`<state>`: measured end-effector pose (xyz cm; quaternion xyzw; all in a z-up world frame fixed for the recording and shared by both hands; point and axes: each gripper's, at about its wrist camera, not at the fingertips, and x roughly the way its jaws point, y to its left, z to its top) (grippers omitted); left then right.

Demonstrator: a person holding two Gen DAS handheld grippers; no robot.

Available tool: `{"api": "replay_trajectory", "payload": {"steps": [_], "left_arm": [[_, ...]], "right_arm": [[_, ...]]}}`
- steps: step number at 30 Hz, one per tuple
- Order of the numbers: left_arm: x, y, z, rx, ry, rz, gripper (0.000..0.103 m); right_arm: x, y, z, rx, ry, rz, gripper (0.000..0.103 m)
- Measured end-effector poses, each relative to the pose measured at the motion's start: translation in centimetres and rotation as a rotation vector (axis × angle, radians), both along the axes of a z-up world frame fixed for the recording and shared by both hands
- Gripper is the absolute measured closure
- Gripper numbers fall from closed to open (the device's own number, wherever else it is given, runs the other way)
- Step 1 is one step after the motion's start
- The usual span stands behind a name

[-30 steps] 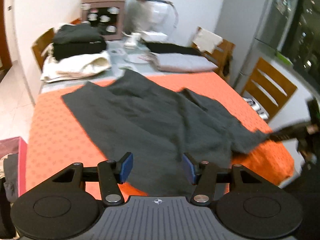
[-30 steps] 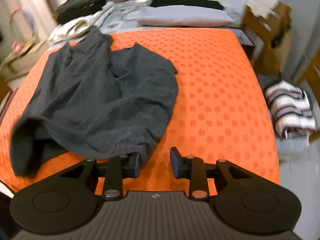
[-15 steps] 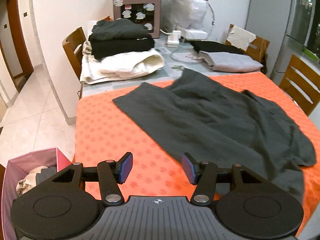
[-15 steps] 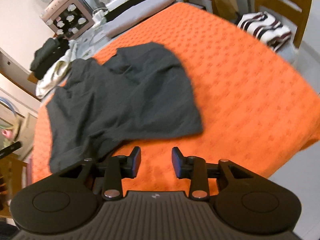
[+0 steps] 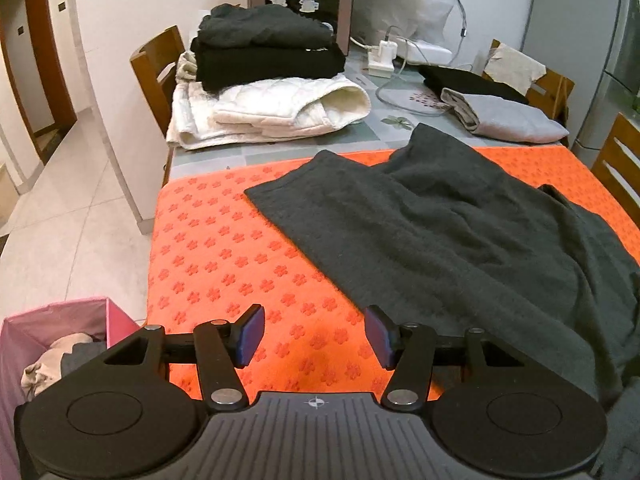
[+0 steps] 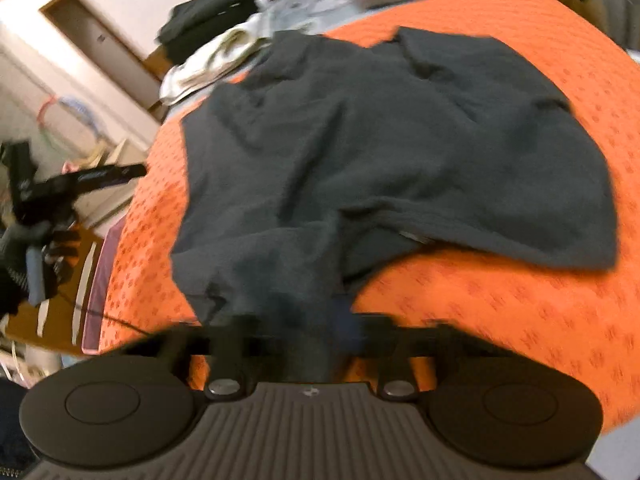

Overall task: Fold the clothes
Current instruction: 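Grasp the garment edge with both grippers and lift it high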

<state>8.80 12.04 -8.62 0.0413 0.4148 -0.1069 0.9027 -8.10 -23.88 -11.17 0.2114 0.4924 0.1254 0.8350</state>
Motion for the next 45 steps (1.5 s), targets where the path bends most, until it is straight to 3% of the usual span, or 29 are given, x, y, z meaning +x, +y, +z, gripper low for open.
{"api": "replay_trajectory", "payload": {"steps": [3, 10, 17, 25, 28, 35, 36, 38, 39, 41, 45], "left_arm": [[0.0, -0.6, -0.1, 0.045, -0.027, -0.046, 0.041], [-0.2, -2.5, -0.6, 0.153, -0.082, -0.136, 0.041], [-0.1, -4.9, -0.1, 0.070, -0.077, -0.164, 0.041], [-1.2, -11.9, -2.1, 0.183, -0.154, -0.368, 0.039], [-0.3, -13.9, -3.2, 0.237, -0.178, -0.388, 0.039], [2.5, -17.0, -5.0, 0.280, -0.177, -0.412, 0.040], [2.7, -17.3, -5.2, 0.285, -0.181, -0.413, 0.043], [2.8, -17.8, -5.3, 0.298, -0.207, -0.396, 0.067], [2.9, -17.9, -5.3, 0.308, -0.226, -0.377, 0.096], [2.8, -17.7, -4.4, 0.303, -0.287, -0.298, 0.098], [2.5, -16.3, -0.7, 0.219, -0.377, -0.158, 0.098]], "right_arm": [[-0.2, 0.1, 2.3, -0.035, -0.070, 0.002, 0.101], [-1.9, -6.2, 10.7, -0.242, -0.217, -0.180, 0.101], [-2.9, -13.3, 17.4, -0.461, -0.338, -0.355, 0.101], [-2.3, -16.8, 15.5, -0.482, -0.287, -0.425, 0.101], [-2.3, -16.8, 14.1, -0.470, -0.263, -0.449, 0.101], [-2.8, -16.5, 12.7, -0.452, -0.239, -0.464, 0.101], [-2.9, -16.5, 12.7, -0.451, -0.238, -0.466, 0.101], [-2.9, -16.3, 12.7, -0.447, -0.237, -0.465, 0.101], [-3.0, -16.3, 12.8, -0.446, -0.238, -0.464, 0.101], [-3.1, -16.1, 12.8, -0.445, -0.239, -0.461, 0.101], [-3.3, -15.9, 13.3, -0.452, -0.254, -0.459, 0.101]]}}
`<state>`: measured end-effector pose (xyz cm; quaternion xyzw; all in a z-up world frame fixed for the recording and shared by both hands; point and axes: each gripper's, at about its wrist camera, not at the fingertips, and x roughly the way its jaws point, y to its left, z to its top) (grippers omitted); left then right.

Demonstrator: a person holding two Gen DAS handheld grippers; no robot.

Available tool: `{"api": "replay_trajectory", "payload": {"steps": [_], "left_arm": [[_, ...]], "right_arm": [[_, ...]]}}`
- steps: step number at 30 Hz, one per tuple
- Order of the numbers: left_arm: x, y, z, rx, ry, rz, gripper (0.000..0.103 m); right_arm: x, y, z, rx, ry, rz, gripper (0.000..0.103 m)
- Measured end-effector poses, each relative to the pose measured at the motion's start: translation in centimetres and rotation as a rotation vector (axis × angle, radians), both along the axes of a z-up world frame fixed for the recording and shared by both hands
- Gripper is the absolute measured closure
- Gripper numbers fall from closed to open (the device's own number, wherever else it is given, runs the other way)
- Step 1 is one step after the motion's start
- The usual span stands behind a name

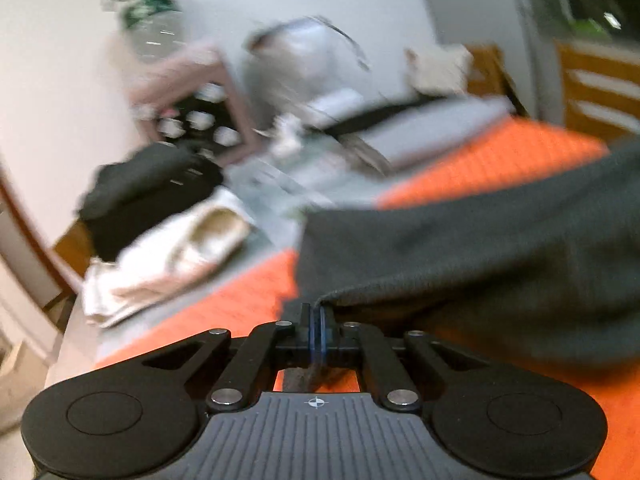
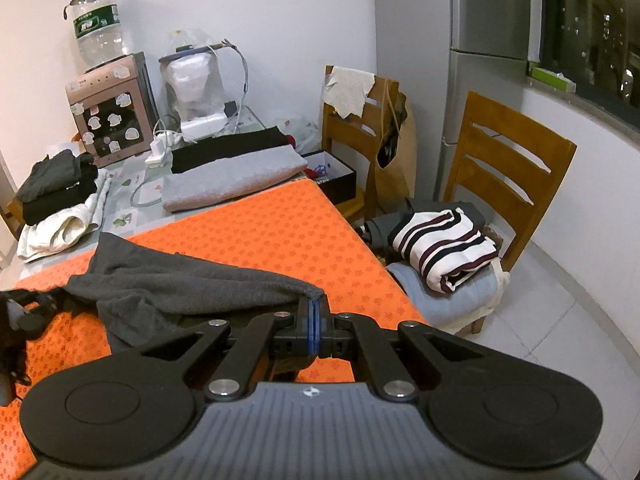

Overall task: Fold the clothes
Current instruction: 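Grasp the garment edge with both grippers and lift it high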

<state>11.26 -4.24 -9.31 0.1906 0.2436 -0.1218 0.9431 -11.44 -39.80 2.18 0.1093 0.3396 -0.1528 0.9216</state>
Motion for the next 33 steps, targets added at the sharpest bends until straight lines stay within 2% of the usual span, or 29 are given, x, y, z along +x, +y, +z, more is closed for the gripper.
{"api": "replay_trajectory", "payload": {"steps": [6, 10, 16, 22, 28, 30, 33], "left_arm": [[-1.8, 2.0, 9.1, -0.146, -0.123, 0.005, 0.099], [-3.6, 3.2, 15.8, -0.226, -0.251, -0.014, 0.099], [-6.6, 5.4, 25.9, -0.350, -0.430, -0.061, 0.099], [-11.4, 8.0, 34.6, -0.434, -0.585, -0.116, 0.099], [-17.6, 10.2, 40.6, -0.472, -0.703, -0.176, 0.099], [-18.8, 10.6, 41.3, -0.467, -0.706, -0.167, 0.099], [-18.9, 10.9, 40.7, -0.445, -0.642, -0.142, 0.099]], "right_arm": [[-0.6, -0.3, 2.2, -0.054, -0.050, -0.005, 0.101], [-1.1, -0.3, 5.9, -0.131, -0.140, -0.004, 0.101], [-2.5, 0.2, 13.8, -0.267, -0.317, 0.031, 0.101], [-5.0, 1.2, 22.4, -0.398, -0.495, 0.078, 0.101], [-7.8, 2.4, 29.9, -0.532, -0.654, 0.088, 0.101], [-8.0, 2.1, 31.5, -0.540, -0.688, 0.100, 0.101], [-7.0, 1.5, 32.6, -0.535, -0.685, 0.132, 0.101]]}}
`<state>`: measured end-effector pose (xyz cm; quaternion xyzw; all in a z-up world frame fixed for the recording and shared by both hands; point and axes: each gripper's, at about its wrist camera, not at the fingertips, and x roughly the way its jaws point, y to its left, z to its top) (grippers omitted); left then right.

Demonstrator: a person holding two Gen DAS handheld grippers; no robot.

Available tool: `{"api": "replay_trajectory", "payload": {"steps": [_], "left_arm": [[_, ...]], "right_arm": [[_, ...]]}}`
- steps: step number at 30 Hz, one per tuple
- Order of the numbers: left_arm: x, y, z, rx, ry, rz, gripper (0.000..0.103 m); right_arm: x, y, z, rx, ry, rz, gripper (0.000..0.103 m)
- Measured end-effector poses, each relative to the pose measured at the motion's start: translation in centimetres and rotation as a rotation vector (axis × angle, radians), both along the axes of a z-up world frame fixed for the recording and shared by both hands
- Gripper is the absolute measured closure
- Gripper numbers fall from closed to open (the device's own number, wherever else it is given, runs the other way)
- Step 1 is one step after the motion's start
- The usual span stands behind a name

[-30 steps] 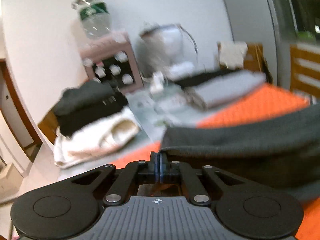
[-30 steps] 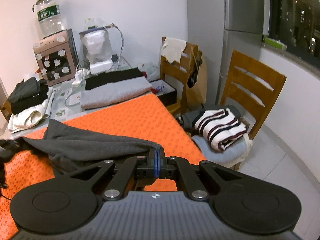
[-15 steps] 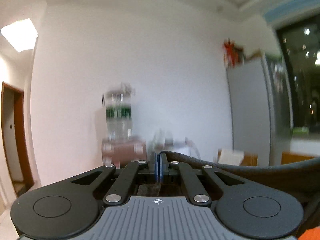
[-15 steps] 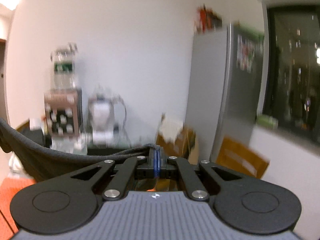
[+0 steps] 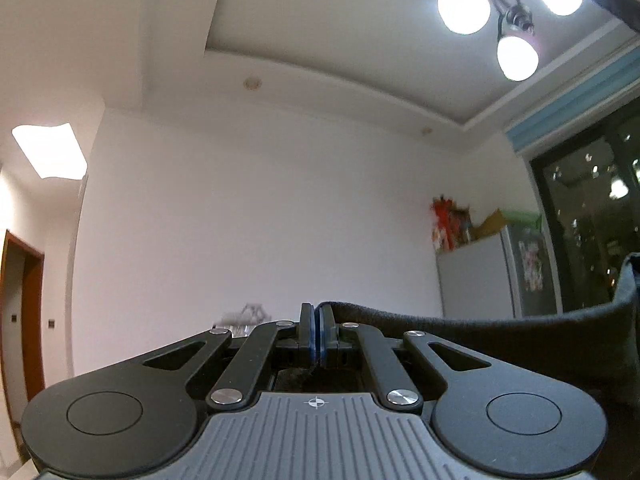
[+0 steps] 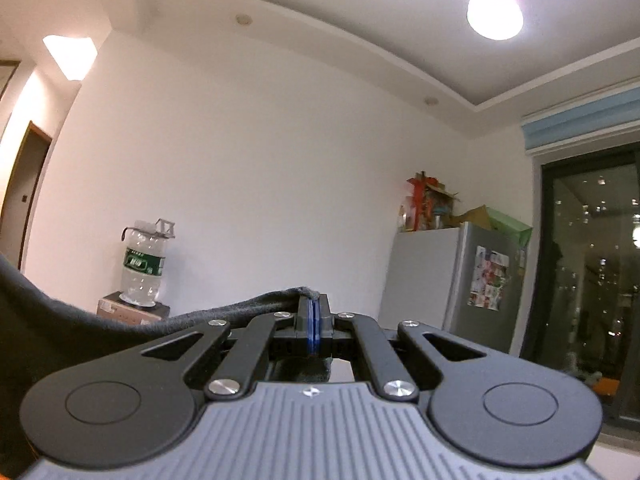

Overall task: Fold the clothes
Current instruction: 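Grasp the garment edge with both grippers and lift it high, then lay the lifted garment flat on the mat and open both grippers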

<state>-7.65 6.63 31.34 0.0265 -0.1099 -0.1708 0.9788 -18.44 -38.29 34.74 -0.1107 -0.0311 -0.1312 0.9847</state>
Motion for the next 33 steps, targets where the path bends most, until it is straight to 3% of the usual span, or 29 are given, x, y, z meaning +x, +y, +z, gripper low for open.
{"api": "replay_trajectory", "payload": {"steps": [3, 6, 12, 18, 23, 31, 33], "left_arm": [[1.3, 0.4, -2.1, 0.022, 0.122, 0.026, 0.099], [3.3, 0.5, -5.3, 0.049, 0.282, 0.069, 0.099], [7.1, 0.1, -15.6, 0.173, 0.553, 0.207, 0.098], [10.8, 1.6, -26.0, 0.291, 0.737, 0.316, 0.098], [13.0, 3.2, -30.3, 0.346, 0.787, 0.362, 0.098], [16.5, 3.5, -33.3, 0.388, 0.832, 0.385, 0.098], [17.4, 3.3, -34.0, 0.397, 0.844, 0.385, 0.097]], "right_arm": [[2.8, -0.6, -1.1, 0.022, 0.087, 0.047, 0.101], [6.3, -1.2, -4.5, 0.073, 0.227, 0.113, 0.101], [14.3, -1.7, -16.3, 0.226, 0.549, 0.192, 0.101], [20.2, 1.1, -29.4, 0.292, 0.799, 0.196, 0.101], [24.4, 5.1, -37.0, 0.237, 0.909, 0.189, 0.101], [29.9, 7.1, -41.7, 0.182, 0.963, 0.200, 0.100], [30.9, 7.3, -42.0, 0.165, 0.971, 0.201, 0.092]]}}
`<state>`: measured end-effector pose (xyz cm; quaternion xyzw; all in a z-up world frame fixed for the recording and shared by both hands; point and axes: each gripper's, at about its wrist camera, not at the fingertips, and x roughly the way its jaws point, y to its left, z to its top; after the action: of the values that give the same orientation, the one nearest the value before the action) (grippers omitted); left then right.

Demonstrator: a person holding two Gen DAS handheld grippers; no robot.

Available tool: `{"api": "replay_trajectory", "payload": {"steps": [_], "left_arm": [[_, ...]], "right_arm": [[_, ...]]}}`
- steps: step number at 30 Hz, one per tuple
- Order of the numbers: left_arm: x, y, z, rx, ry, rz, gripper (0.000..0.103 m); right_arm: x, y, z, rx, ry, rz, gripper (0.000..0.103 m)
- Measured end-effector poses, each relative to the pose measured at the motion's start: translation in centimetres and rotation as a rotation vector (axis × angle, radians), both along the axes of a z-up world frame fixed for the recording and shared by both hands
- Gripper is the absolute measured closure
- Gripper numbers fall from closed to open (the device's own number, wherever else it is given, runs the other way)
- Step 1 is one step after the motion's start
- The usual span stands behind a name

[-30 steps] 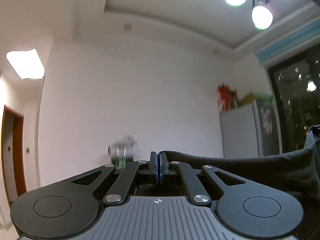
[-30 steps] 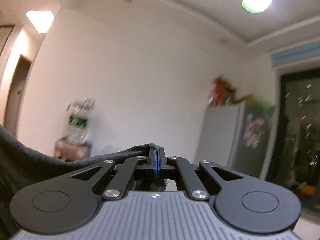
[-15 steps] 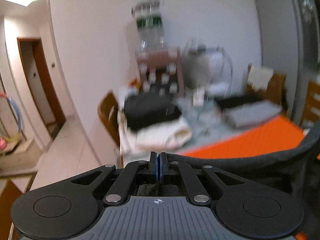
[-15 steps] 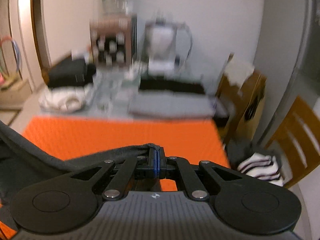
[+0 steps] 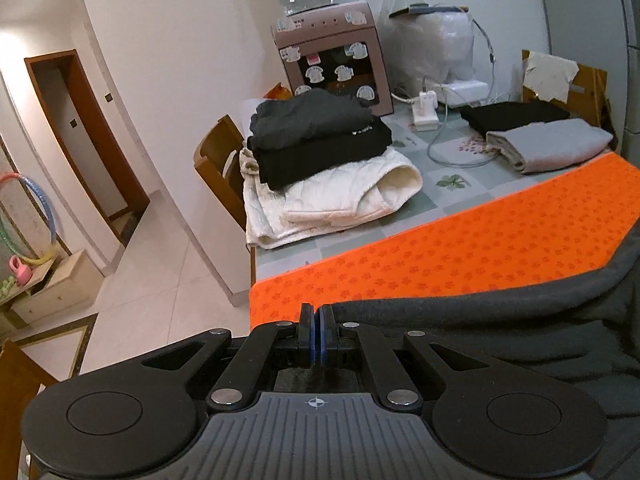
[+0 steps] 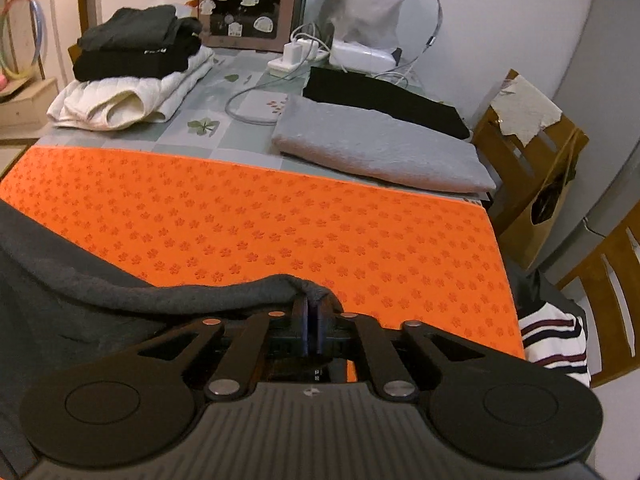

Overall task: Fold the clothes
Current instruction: 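Lay the lifted garment flat on the mat and open both grippers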

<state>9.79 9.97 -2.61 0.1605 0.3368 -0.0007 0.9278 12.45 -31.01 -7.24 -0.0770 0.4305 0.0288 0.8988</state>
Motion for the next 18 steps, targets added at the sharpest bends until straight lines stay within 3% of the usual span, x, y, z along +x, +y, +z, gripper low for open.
{"api": "replay_trajectory", "payload": {"steps": [1, 3, 5, 6, 8, 11, 18], "left_arm": [[0.5, 0.0, -0.3, 0.000, 0.005, 0.000, 0.093], [1.2, 0.1, -0.8, -0.006, 0.015, -0.001, 0.090], [1.6, 0.2, -0.9, -0.018, 0.019, 0.000, 0.075], [1.7, 0.4, -0.8, -0.027, 0.019, 0.004, 0.061], [1.4, 0.6, -0.1, -0.068, -0.004, 0.005, 0.047], [0.2, 0.3, 1.4, -0.132, -0.021, -0.027, 0.039], [-2.8, -3.8, 2.0, -0.229, 0.026, -0.165, 0.039]], "right_arm": [[0.1, 0.1, -0.1, -0.009, 0.003, 0.003, 0.088], [-0.2, -0.1, 0.4, -0.015, -0.005, -0.003, 0.068], [-0.8, -0.3, 1.3, -0.008, -0.018, -0.001, 0.058], [-1.3, -0.3, 1.9, -0.006, -0.022, 0.002, 0.051], [-2.8, -0.5, 3.4, 0.005, -0.049, 0.009, 0.047], [-5.3, -1.0, 5.4, 0.036, -0.075, -0.009, 0.043], [-11.8, -1.9, 6.5, 0.119, -0.074, -0.075, 0.042]]}}
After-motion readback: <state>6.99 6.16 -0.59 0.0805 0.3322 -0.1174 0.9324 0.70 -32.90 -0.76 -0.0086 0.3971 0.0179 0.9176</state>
